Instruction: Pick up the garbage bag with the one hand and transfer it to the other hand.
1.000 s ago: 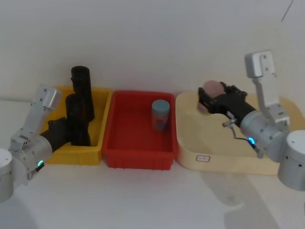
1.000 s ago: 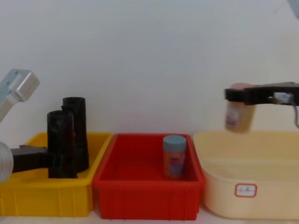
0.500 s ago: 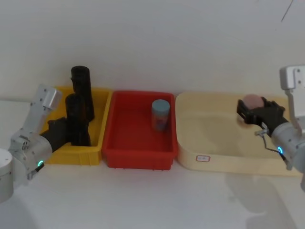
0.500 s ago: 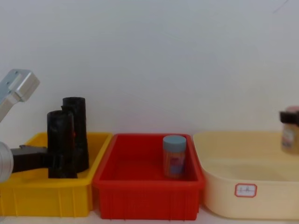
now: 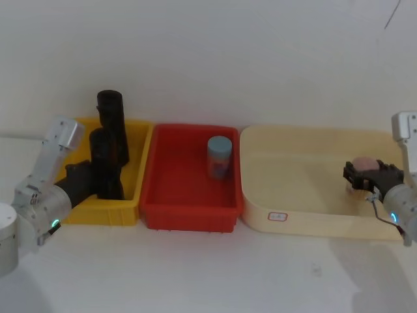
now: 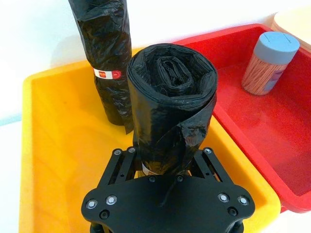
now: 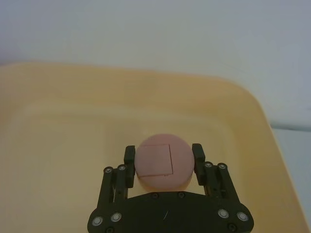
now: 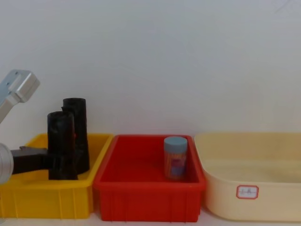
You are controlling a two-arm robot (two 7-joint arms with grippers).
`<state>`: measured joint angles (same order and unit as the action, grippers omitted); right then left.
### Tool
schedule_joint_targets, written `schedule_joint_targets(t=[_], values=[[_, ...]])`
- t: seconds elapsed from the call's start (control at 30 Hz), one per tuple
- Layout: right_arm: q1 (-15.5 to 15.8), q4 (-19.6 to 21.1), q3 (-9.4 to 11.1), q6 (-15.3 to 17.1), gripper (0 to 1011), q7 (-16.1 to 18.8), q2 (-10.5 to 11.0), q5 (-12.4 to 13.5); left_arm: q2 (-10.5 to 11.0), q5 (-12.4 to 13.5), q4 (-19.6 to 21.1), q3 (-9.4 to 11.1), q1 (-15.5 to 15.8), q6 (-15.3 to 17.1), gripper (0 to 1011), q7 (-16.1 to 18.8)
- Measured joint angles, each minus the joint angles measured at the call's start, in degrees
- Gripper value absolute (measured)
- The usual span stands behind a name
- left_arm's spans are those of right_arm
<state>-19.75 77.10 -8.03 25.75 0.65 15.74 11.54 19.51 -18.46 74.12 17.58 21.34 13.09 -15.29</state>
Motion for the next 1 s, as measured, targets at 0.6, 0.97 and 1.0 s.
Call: schedule_joint_targets(t=[0.6,0.97,1.0], values=[[-1.52,-4.56,0.37,-0.27,999,-0.46,-0.27,-0.86,-0.23,0.13,0.32,-0.26,0.15,-0.22,401,0.11],[-1.81,-5.44,0.45,-0.36,1000,-0.54,-0.33,-0.98,-1.11,-0.47,4.6,-1.55,2.23,0.02,401,0.13],[-1.83,-5.46,0.45,-0.37,1000,-0.54,-0.33,-0.98,-1.15,-0.52,4.95,-1.61,2.45,0.1,401,0.08]])
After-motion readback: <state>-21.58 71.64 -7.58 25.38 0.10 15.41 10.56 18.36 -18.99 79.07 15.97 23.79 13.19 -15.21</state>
